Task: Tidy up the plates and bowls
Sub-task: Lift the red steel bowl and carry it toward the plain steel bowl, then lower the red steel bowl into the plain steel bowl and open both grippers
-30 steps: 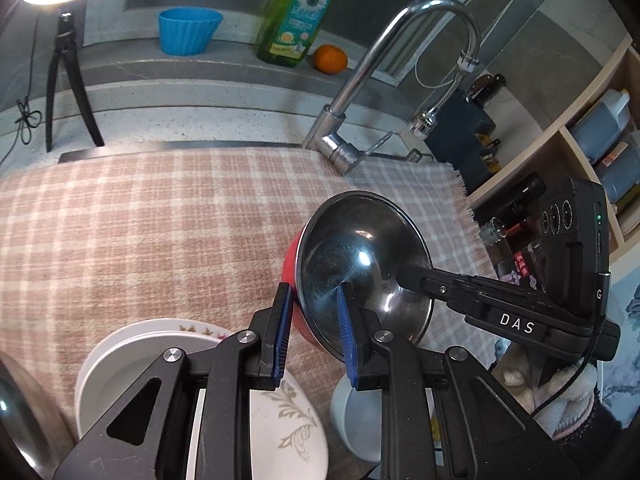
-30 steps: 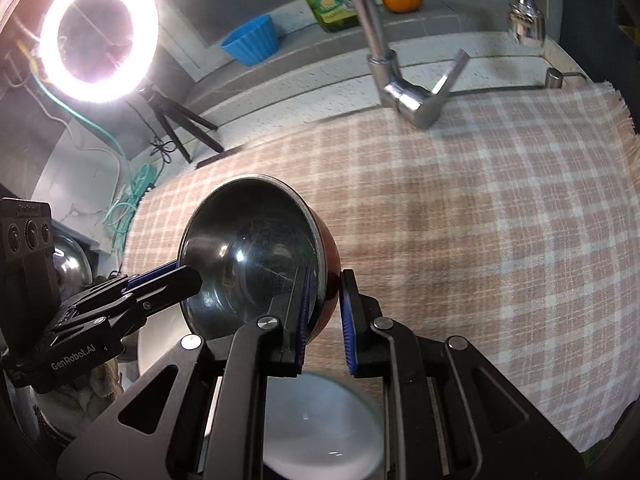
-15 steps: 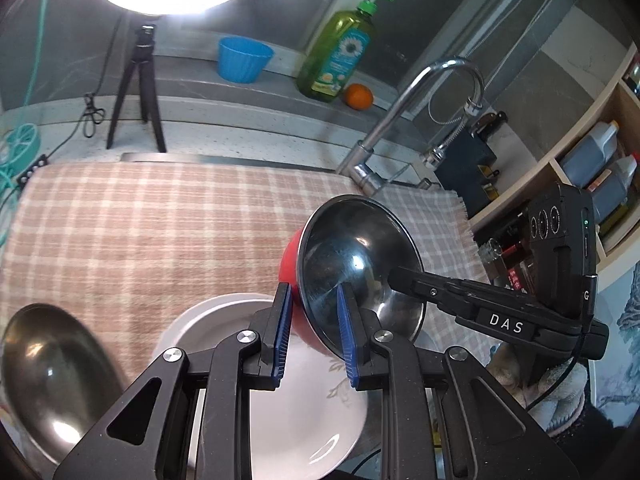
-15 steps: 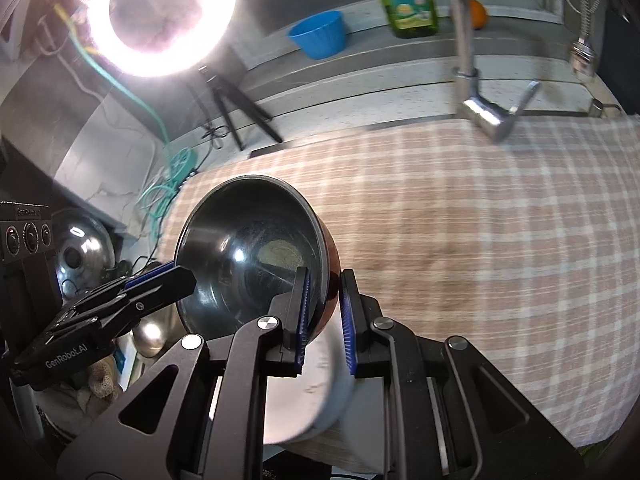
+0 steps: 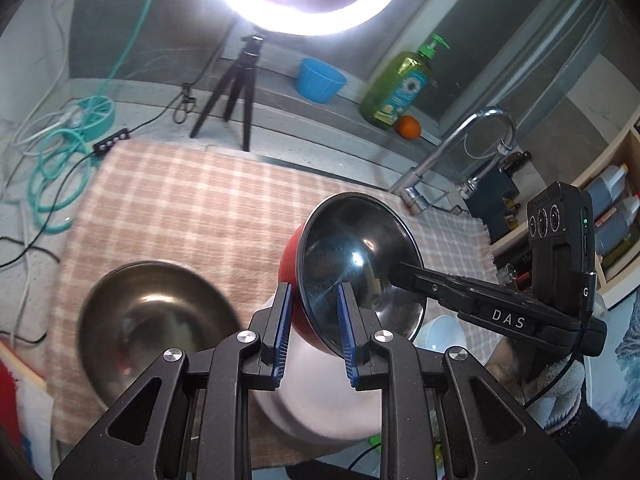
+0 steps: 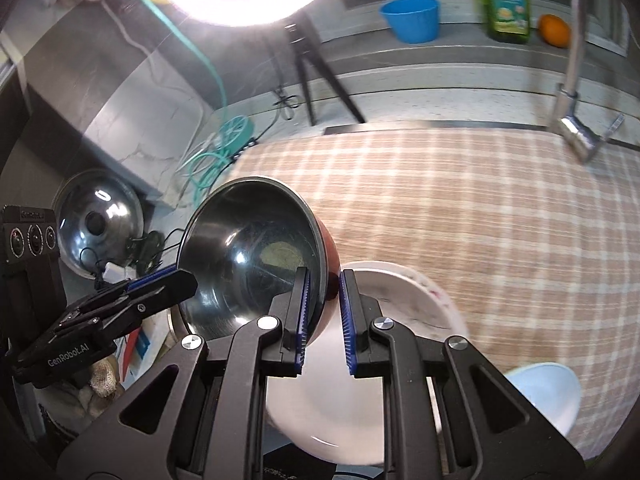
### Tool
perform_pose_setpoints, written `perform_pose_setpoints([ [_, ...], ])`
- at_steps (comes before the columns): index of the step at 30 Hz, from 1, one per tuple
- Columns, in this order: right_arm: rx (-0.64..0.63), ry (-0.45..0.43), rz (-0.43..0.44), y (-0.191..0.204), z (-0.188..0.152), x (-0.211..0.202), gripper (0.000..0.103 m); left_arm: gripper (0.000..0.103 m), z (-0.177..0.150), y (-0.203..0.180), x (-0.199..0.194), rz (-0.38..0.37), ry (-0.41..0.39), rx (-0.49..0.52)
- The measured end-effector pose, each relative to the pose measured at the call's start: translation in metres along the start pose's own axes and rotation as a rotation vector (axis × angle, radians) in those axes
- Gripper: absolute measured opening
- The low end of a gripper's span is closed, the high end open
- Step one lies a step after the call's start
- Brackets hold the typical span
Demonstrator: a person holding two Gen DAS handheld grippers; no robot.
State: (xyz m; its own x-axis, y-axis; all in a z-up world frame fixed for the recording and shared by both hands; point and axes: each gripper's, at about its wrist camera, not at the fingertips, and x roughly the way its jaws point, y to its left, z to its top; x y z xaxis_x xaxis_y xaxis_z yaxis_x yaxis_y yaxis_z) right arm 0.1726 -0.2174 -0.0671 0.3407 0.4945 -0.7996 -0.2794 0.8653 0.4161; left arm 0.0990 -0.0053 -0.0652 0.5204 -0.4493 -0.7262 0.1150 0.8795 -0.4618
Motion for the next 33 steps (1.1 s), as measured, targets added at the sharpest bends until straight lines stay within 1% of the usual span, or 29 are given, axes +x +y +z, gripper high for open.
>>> perform_pose_setpoints([
  [8, -0.096, 0.045, 0.034, 0.053, 0.0, 0.031, 0.015, 0.02, -0.014, 0.043, -0.027, 0.051, -0.02, -0.094],
  [16, -0.153, 0.119, 0.042, 0.084, -0.007, 0.068, 0.015, 0.02, -0.03, 0.078, -0.033, 0.097, -0.008, -0.164],
  [21, -0.179, 0.152, 0.032, 0.094, -0.012, 0.084, 0.015, 0.02, -0.037, 0.092, -0.033, 0.115, 0.0, -0.184],
  [24, -0.191, 0.173, 0.02, 0.098, -0.014, 0.093, 0.015, 0.02, -0.041, 0.1, -0.03, 0.12, 0.018, -0.196],
  [28, -0.21, 0.196, -0.001, 0.103, -0.018, 0.104, 0.015, 0.02, -0.045, 0.105, -0.026, 0.132, 0.037, -0.202],
  [33, -0.228, 0.221, -0.019, 0.106, -0.022, 0.115, 0.015, 0.02, -0.046, 0.109, -0.026, 0.14, 0.038, -0.197],
])
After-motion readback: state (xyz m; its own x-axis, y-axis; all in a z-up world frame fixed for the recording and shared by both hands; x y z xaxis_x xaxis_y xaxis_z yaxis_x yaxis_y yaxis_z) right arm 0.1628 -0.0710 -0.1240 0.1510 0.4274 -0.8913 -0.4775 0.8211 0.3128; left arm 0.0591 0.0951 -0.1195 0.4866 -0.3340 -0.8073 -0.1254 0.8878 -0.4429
